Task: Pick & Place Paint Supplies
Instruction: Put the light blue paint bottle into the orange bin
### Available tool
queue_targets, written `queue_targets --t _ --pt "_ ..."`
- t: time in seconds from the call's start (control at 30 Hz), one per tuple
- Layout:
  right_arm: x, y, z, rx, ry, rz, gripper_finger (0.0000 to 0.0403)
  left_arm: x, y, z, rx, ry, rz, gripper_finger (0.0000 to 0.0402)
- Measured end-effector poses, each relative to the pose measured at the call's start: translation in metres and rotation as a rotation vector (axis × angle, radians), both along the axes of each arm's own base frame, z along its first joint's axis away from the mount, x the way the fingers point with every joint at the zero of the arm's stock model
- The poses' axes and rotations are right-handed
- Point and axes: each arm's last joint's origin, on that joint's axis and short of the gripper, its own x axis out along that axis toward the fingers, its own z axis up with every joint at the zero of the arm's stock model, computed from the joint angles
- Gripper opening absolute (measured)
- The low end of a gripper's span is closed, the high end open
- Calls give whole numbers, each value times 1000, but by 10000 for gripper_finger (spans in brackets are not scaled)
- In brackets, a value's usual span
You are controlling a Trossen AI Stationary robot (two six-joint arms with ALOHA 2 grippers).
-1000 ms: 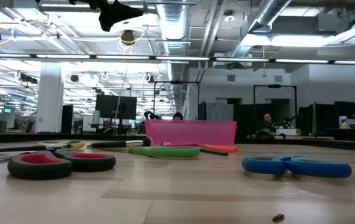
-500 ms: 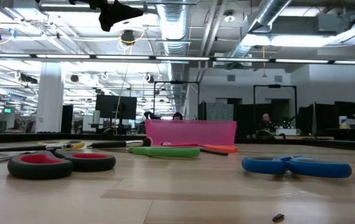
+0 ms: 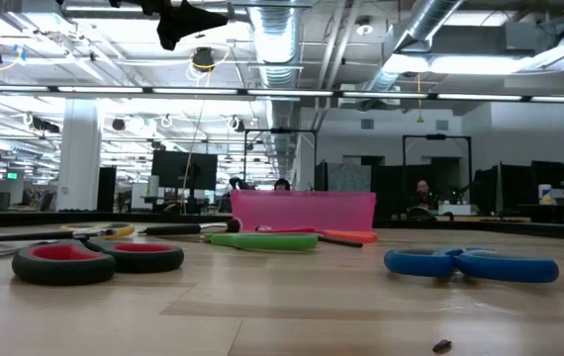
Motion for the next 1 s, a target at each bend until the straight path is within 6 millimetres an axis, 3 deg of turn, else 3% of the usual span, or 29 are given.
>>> queue_targets --t 0.5,0.7,1.0 --pt "-4 7 -5 -10 -31 27 113 0 0 -3 -3 34 1 298" --pt "2 20 -22 -43 12 69 113 0 0 -4 -3 37 0 298" --pt "1 22 -22 -70 6 73 113 0 0 -3 -3 27 0 298"
